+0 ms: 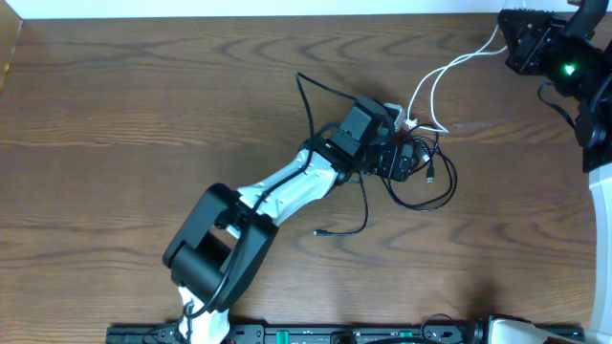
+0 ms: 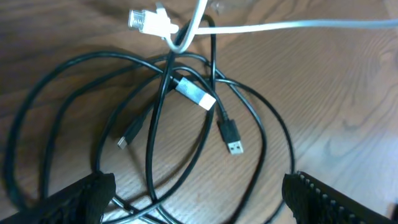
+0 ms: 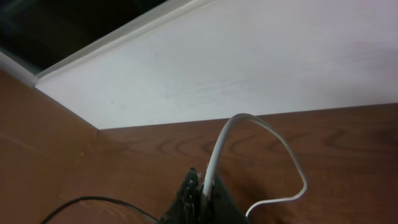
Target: Untangle cables
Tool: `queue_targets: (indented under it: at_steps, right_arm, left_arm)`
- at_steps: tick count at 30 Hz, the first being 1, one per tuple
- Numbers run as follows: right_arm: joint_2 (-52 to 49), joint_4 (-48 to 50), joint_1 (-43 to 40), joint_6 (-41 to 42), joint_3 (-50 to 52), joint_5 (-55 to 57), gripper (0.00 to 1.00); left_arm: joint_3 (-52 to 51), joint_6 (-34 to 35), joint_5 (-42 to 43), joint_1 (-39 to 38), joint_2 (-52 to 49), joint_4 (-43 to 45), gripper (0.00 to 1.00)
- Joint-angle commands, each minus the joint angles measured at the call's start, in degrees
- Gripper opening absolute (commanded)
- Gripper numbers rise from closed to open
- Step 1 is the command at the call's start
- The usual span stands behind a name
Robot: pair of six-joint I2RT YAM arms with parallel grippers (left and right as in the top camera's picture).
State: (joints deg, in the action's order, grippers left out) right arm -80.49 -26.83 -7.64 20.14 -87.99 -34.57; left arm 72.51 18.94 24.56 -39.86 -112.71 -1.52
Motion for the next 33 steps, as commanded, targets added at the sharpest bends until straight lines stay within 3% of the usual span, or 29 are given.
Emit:
queue_targets:
  at_steps: [1,6,14,17,21,22,26,31,33]
  right_arm:
    - [0.7,-0.3,0.2,-0.9,-0.4,-0.5,0.01]
    - [0.7,-1.7,0.2,-0.9,-0.4,-0.5,0.01]
    - [0.7,-2.6,0.2,-0.9,-0.4,-0.5,0.01]
    - [0.7,-2.6,0.2,-0.9,-0.4,-0.6,0.01]
    - [0.7,-2.8,0.2,-0.9,-0.4,-0.5,0.01]
    - [0.7,-2.8,0.2,-0.9,-0.4,-0.5,0.01]
    - [0.7,-3.0,0.2,-2.2,-0.4,0.7,0.01]
    - [0.7,-3.5,-1.2,-2.2,-0.4,7.3,0.01]
    - [0.7,-5.6,-3.5,0.4,-0.4,14.3,0.01]
  left_arm:
    - [-0.2,-1.4,-0.9,-0.1,-2.7,2.3,0.91]
    - [-0.2,-1.4,-6.0,-0.1,-5.0,4.5,0.91]
    - [-0.2,-1.4,-6.1,-1.4,-7.9,9.6,0.85]
    - [-0.2,-1.3,-6.2,-1.7,-8.0,9.6,0.62]
    - [-0.2,-1.4,-6.2,-1.6,-8.0,9.4,0.12]
    - [-0.2,-1.3,-6.2,-1.6,-7.9,9.1,0.08]
    - [-0.2,-1.4,-6.2,-0.5,-6.0,3.8,0.08]
    - [-0.2,-2.0,-6.3,3.8,-2.0,-10.3,0.08]
    - [-0.2,-5.4,-7.1,7.0,-0.8,-18.1,0.07]
